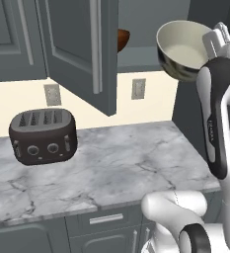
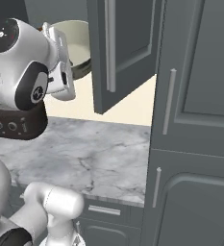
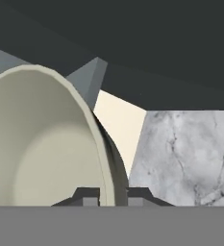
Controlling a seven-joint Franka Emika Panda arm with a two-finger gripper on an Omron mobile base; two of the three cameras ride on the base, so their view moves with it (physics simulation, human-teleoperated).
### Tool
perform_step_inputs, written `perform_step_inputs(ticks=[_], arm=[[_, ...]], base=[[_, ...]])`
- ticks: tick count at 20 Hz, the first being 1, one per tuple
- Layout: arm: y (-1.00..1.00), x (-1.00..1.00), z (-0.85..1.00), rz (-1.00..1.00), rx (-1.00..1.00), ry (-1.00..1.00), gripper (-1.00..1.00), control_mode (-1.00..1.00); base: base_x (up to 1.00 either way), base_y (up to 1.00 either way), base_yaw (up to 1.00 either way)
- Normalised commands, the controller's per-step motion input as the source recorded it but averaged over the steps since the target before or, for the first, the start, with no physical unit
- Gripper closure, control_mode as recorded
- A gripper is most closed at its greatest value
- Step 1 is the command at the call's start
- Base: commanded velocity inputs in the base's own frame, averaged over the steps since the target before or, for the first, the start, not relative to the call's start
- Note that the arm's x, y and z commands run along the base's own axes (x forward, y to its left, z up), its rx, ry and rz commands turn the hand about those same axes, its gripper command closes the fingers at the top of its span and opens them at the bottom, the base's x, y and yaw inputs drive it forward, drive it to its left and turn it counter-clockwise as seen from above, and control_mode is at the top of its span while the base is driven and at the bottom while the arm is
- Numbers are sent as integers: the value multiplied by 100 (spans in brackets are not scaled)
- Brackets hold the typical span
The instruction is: Open the cabinet. Pick the bowls from the counter and place them in the cabinet. Then close the cabinet.
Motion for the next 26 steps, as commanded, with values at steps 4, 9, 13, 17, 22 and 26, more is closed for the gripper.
perform_step_inputs(ticks=[4, 9, 13, 17, 22, 26], arm=[[-8, 51, 0, 0, 0, 1, 100, -100], [-5, 64, 0, 0, 0, 1, 100, -100], [0, 74, 0, 0, 0, 0, 100, -100], [0, 89, 0, 0, 0, 0, 100, -100], [-1, 99, 0, 0, 0, 0, 100, -100], [-9, 99, 0, 0, 0, 1, 100, -100]], base=[[0, 0, 0], [0, 0, 0], [0, 0, 0], [0, 0, 0], [0, 0, 0], [0, 0, 0]])
